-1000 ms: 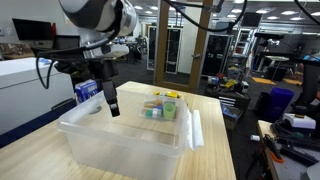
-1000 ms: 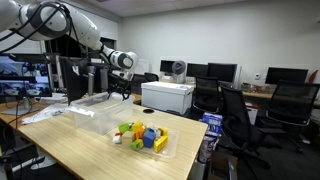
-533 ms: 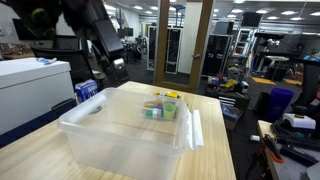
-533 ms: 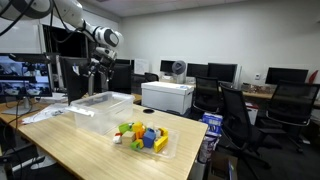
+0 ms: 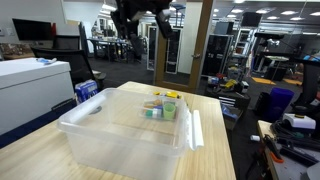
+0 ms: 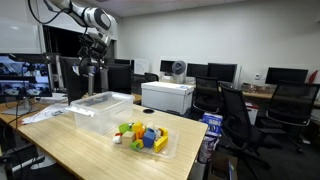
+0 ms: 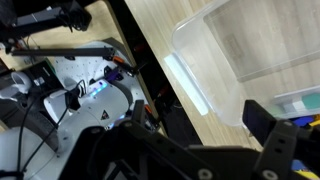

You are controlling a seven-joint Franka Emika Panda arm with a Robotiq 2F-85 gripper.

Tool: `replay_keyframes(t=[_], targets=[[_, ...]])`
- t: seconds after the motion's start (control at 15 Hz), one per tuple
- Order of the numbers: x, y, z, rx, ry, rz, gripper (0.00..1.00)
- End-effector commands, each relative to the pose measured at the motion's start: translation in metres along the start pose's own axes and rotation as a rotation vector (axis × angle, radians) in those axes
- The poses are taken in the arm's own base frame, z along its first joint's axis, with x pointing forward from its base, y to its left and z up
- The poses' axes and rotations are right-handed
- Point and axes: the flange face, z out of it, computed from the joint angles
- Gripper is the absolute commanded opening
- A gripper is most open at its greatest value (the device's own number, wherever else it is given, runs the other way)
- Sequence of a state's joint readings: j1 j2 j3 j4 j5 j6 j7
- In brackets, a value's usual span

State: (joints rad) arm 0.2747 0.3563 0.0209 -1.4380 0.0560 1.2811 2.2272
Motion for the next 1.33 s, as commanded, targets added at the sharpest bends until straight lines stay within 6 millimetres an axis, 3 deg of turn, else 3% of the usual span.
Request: replay_keyframes(t=[0.0, 0.47, 0.73, 1.0, 1.27], targets=[[0.037, 0.024, 0.013, 0.010, 0.096, -0.187, 1.00], [0.050, 0.031, 0.022, 0.075, 0.289, -0.468, 1.00], [0.049, 0.030, 0.011, 0.168, 0.390, -0.591, 1.00], [0.055, 0.013, -0.017, 0.356, 0.373, -0.688, 1.00], [0.061, -0.021, -0.040, 0.515, 0.228, -0.795, 1.00]])
